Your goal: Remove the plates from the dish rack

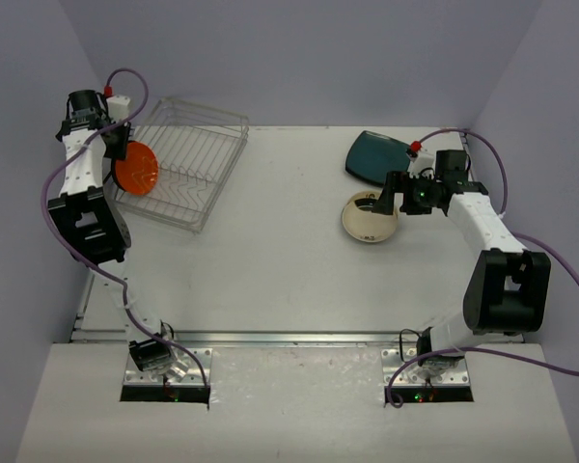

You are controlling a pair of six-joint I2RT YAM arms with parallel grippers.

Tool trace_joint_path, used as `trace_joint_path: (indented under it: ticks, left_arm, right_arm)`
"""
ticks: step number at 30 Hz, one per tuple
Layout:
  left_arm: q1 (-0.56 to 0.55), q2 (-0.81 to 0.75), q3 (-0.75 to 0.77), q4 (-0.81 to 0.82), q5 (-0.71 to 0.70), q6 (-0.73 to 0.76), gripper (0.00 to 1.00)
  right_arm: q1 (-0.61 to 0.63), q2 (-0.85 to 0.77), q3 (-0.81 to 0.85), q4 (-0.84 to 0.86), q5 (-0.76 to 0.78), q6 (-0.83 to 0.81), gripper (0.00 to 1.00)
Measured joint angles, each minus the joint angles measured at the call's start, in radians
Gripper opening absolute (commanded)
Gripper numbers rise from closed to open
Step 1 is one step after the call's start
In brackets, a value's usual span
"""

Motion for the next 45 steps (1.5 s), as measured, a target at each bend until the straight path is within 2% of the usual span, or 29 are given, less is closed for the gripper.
trace_joint_path:
  ticks: [16, 22, 32, 45]
  left_arm:
    - [0.002, 0.038, 0.006, 0.013, -0.032, -0.001, 0.25]
    - [0.002, 0.038, 0.006, 0.014, -0.027, -0.004, 0.18]
    - [0.015, 0.038, 0.001, 0.017, 0.036, -0.015, 0.0]
    - [0.011, -0.051, -0.146, 0.112, 0.02, -0.028, 0.0]
  right_arm:
    - [0.0, 0.001, 0.0, 0.001, 0.0, 0.0, 0.99]
    - [0.0, 0.001, 0.0, 0.001, 0.0, 0.0, 0.99]
    - [0.0, 0.002, 0.0, 0.0, 0.0, 0.0, 0.99]
    - [0.0, 0.001, 0.0, -0.004, -0.004, 0.0, 0.99]
